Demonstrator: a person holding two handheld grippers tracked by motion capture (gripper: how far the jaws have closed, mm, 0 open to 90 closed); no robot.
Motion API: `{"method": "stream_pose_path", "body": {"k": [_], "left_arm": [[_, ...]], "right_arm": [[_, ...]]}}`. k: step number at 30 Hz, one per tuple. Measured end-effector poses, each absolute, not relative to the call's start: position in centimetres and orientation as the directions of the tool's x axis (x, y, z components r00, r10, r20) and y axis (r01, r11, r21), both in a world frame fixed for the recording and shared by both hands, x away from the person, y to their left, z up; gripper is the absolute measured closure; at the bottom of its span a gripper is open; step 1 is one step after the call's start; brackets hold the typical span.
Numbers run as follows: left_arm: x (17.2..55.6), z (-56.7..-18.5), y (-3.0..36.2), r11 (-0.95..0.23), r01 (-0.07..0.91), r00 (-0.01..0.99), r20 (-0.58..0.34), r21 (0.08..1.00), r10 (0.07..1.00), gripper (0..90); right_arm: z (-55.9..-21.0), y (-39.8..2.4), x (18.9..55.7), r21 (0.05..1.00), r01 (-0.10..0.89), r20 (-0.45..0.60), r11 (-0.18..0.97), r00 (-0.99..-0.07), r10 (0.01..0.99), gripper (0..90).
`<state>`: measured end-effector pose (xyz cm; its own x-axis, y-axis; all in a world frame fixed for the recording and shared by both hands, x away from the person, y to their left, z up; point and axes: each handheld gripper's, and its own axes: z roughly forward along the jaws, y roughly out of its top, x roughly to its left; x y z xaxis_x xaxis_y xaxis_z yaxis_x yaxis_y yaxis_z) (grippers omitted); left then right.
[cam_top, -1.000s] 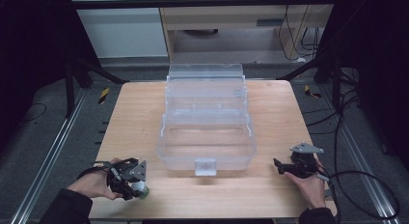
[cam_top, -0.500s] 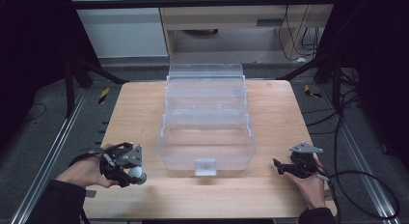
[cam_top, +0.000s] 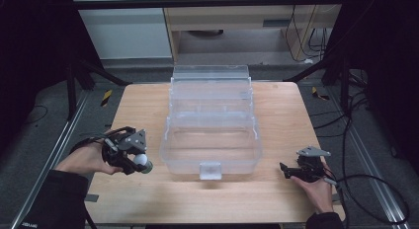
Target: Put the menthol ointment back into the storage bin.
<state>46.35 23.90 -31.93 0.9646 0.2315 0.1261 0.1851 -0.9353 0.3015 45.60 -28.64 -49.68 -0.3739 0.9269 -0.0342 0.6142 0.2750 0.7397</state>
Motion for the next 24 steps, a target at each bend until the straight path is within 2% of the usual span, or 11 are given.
{"method": "stream_pose_path", "body": {"k": [11,24], "left_arm": [[48.5,-29.8,23.0,-0.925,0.188,0.960,0.136,0.330,0.244,50.3],[50.7,-30.1,20.4,-0.922,0.181,0.966,0.114,0.342,0.232,50.3]], "right_arm": [[-49.8,-28.6,45.7,0.737,0.615,-0.039,0.281,-0.377,0.926,14.9],[-49.9,-28.6,45.8,0.727,0.619,-0.047,0.298,-0.387,0.921,14.3]]}}
